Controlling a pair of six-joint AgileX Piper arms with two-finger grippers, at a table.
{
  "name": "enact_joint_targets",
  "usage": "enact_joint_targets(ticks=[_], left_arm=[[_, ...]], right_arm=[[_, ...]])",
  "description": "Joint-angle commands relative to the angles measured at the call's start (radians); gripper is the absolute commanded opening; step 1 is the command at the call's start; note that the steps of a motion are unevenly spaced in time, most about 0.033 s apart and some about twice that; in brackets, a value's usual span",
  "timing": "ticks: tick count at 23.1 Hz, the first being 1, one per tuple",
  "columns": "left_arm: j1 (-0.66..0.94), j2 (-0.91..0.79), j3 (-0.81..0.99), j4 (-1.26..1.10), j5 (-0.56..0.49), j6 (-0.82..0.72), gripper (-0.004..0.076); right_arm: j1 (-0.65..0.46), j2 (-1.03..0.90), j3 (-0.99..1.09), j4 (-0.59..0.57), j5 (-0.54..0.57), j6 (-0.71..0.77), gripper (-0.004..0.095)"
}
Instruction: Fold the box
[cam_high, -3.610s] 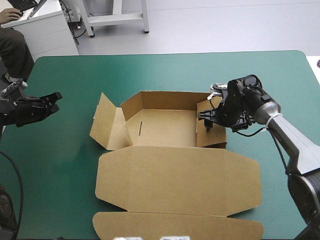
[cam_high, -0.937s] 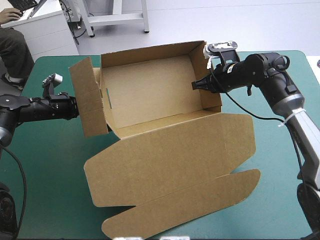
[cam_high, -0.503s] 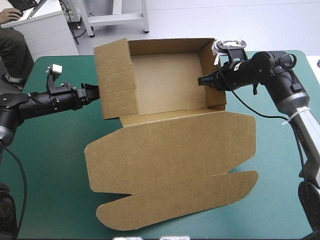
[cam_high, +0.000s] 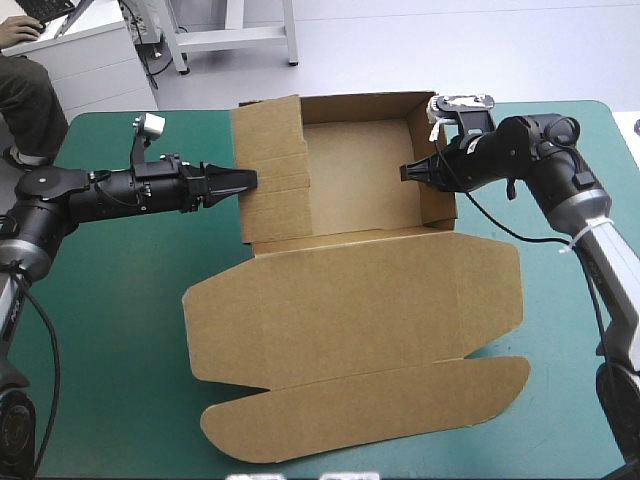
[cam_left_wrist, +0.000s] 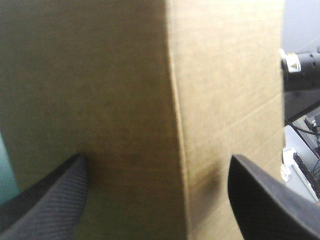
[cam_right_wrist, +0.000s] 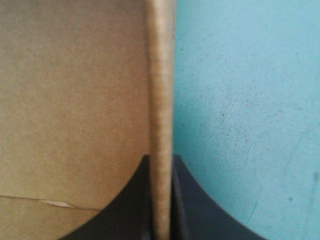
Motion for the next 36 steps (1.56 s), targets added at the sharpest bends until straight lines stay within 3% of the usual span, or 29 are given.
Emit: enact_joint_targets(ticks=[1, 13, 19, 25, 31, 36], left_arm=[[-0.02, -0.037, -0.047, -0.094, 0.092, 0.017, 0.0548], [-0.02, -0.043, -0.078, -0.039, 0.053, -0.032, 0.0545], [-0.237, -0.078, -0.262, 0.709, -0.195, -0.606, 0.0545], [-0.42, -0.083, -0.272, 1.1, -0.306, -0.968, 0.0545], [-0.541, -0.083, -0.272, 1.378, -0.371, -1.274, 0.0545], [-0.557, -0.052, -0.272, 1.401, -0.404, -1.316, 0.0545]], right_arm=[[-0.001, -0.043, -0.031, 0.036, -0.069, 0.007, -0.0018], [0.076, -0.05, -0.035, -0.07, -0.092, 0.055, -0.0012], [0.13, -0.069, -0.082, -0.129, -0.09, 0.1, -0.0012], [0.185, -0.069, -0.143, -0.277, -0.03, 0.187, -0.0012], [0.195, -0.067, -0.167, -0.364, 0.028, 0.256, -0.0012], [0.195, -0.064, -0.167, -0.36, 0.028, 0.285, -0.0012]])
